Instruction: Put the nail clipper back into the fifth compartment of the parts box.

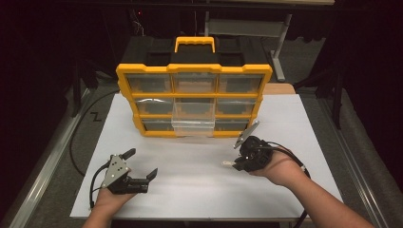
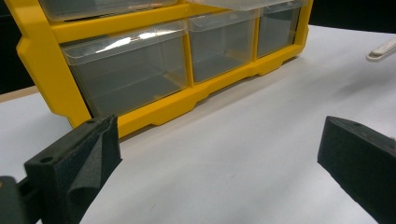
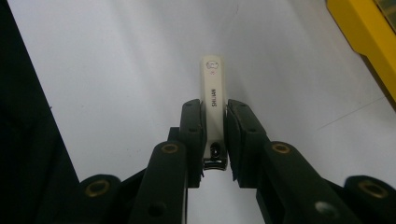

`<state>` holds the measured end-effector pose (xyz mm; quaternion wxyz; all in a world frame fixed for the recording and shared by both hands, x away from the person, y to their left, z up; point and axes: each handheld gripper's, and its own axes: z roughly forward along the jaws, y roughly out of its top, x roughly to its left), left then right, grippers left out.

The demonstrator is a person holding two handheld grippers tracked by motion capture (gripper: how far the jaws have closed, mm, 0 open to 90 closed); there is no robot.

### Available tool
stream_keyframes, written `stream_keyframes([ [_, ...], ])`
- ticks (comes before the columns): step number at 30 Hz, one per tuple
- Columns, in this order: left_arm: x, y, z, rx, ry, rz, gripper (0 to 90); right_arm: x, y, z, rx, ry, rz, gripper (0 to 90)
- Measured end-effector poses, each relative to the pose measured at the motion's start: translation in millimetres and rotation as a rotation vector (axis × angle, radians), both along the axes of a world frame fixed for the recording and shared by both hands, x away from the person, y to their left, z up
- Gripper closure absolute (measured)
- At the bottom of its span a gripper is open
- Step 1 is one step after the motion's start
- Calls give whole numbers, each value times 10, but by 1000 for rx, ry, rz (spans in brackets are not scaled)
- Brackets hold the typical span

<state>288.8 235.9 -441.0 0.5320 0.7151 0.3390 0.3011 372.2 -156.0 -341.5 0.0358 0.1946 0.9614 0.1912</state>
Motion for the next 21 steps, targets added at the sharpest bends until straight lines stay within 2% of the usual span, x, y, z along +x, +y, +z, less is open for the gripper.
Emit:
stream_keyframes([
  [8, 3, -12, -6, 6, 3, -6, 2, 32, 2, 81, -11, 10, 6, 797],
  [21, 0, 1, -1, 1, 1, -1, 2, 61, 38, 247, -29, 2, 37, 796],
])
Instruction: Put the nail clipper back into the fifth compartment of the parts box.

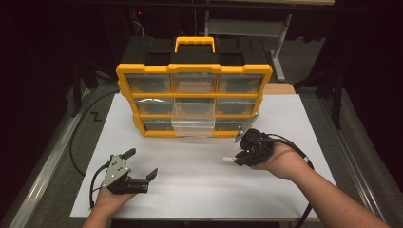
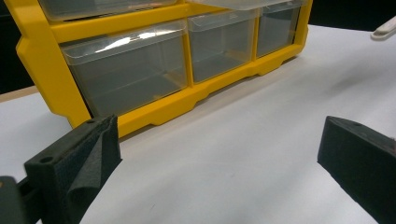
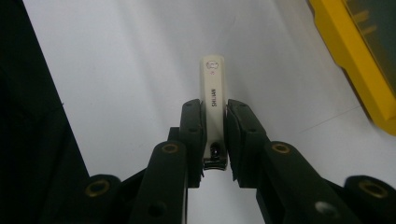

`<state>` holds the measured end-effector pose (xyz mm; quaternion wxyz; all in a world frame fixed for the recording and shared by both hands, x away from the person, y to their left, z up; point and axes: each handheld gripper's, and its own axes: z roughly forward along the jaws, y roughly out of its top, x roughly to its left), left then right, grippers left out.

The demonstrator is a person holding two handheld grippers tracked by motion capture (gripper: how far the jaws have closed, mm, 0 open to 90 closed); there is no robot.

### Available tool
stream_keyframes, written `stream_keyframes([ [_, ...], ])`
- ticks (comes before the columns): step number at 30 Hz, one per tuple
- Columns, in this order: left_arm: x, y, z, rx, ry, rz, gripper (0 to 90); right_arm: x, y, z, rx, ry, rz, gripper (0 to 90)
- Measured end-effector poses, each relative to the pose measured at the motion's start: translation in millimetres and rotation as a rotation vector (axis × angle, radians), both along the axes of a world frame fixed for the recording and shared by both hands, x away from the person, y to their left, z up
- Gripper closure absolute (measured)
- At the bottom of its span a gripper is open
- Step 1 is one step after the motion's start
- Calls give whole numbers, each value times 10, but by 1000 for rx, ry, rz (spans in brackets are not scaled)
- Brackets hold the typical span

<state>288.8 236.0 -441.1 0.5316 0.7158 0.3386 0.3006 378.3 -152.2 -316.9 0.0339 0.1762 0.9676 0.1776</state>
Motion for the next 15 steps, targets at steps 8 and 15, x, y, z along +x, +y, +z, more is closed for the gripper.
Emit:
stream_keyframes([
  [8, 2, 1, 0, -7, 0, 0, 2, 22, 36, 138, -16, -6, 12, 796],
  [15, 1, 3, 1, -2, -1, -1, 2, 31, 63, 214, -29, -7, 20, 796],
])
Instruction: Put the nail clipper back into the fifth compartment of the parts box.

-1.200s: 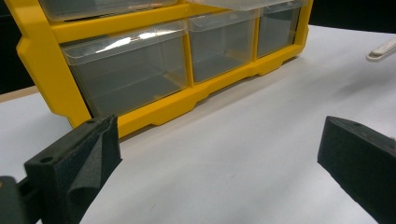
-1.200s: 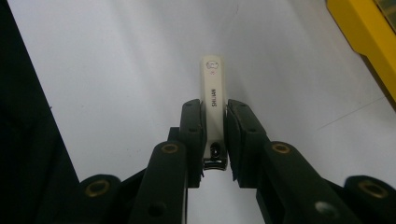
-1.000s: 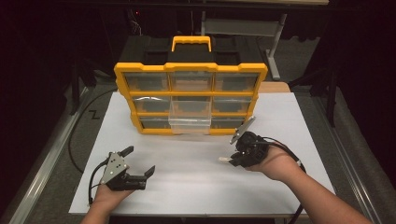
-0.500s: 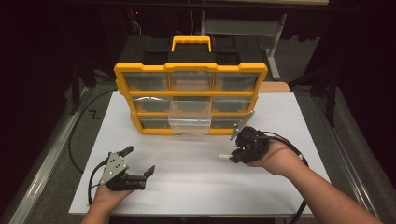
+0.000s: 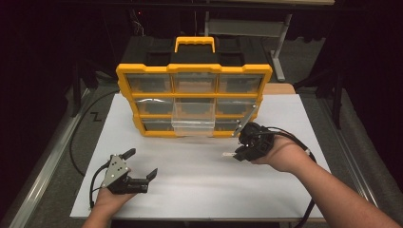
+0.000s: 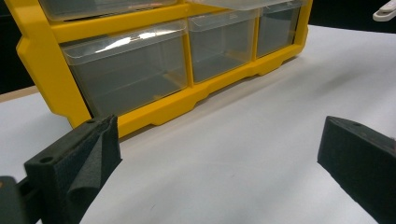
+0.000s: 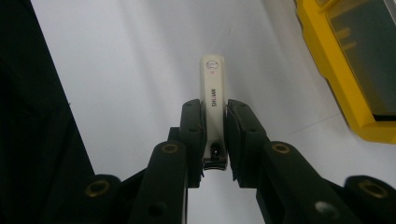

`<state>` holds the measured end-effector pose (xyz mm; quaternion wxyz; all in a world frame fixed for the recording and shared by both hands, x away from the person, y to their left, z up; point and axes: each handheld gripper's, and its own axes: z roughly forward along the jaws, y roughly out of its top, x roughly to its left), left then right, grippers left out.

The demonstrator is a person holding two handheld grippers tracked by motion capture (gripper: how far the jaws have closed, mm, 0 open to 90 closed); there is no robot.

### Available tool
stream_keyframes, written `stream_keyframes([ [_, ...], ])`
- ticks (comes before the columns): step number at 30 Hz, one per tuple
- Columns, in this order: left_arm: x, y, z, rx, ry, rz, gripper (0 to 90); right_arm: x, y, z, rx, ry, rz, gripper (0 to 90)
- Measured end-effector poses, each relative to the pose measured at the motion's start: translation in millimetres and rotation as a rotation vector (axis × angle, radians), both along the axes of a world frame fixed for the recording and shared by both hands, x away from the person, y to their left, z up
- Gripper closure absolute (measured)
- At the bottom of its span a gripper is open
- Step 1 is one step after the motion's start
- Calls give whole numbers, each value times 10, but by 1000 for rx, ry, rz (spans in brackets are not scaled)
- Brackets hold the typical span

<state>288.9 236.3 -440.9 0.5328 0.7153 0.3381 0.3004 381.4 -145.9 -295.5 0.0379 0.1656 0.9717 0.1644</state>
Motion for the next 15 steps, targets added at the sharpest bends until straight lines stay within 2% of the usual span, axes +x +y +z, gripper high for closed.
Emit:
stream_keyframes([
  [15, 3, 4, 0, -7, 1, 3, 2, 37, 9, 105, -3, 7, 1, 796],
])
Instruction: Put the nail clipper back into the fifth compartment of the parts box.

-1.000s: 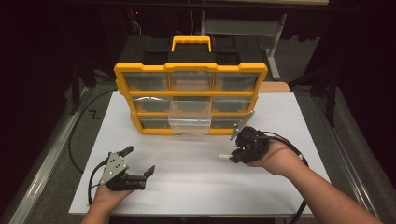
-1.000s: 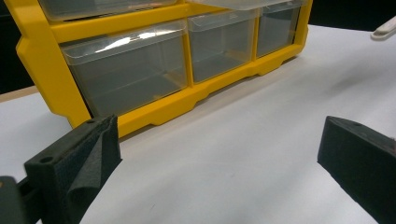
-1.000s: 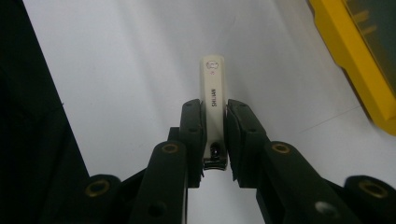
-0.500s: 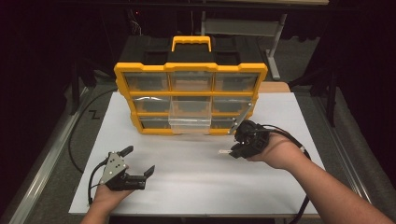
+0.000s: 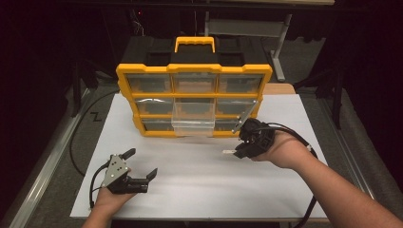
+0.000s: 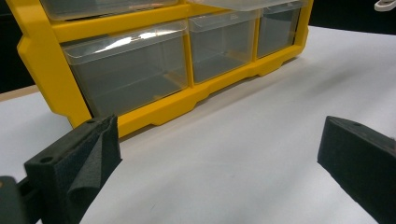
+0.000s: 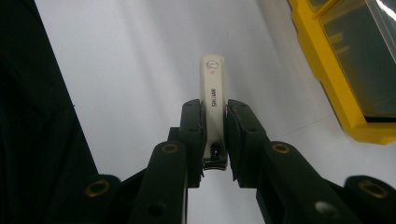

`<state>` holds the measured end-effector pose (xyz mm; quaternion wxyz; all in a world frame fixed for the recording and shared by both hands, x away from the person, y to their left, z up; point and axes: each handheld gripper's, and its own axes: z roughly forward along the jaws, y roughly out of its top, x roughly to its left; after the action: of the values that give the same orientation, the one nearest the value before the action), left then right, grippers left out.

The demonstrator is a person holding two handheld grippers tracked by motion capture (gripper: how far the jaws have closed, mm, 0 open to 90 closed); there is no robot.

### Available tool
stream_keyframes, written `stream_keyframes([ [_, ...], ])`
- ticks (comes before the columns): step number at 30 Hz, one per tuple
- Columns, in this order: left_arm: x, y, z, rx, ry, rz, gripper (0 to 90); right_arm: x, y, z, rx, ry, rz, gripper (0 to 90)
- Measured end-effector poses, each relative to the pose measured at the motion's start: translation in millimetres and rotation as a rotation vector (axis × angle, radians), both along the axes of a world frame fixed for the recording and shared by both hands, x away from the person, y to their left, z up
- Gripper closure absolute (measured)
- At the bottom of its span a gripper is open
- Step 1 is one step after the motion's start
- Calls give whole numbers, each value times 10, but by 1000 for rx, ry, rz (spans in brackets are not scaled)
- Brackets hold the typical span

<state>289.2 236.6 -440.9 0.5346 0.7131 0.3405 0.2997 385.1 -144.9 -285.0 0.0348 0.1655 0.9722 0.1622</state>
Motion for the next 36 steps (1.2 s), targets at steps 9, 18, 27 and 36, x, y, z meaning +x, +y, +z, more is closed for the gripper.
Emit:
stream_keyframes([
  [9, -3, -2, 0, -3, 0, -3, 2, 9, -3, 126, -6, -9, 1, 797],
  [18, -2, 2, 0, -4, 1, -2, 2, 31, -9, 328, -7, -17, 2, 797],
  [27, -2, 6, 1, -4, 0, -4, 2, 42, 16, 502, -6, -25, 11, 796],
  [36, 1, -7, -5, -7, 3, -11, 2, 56, 54, 646, -8, -35, 18, 797],
])
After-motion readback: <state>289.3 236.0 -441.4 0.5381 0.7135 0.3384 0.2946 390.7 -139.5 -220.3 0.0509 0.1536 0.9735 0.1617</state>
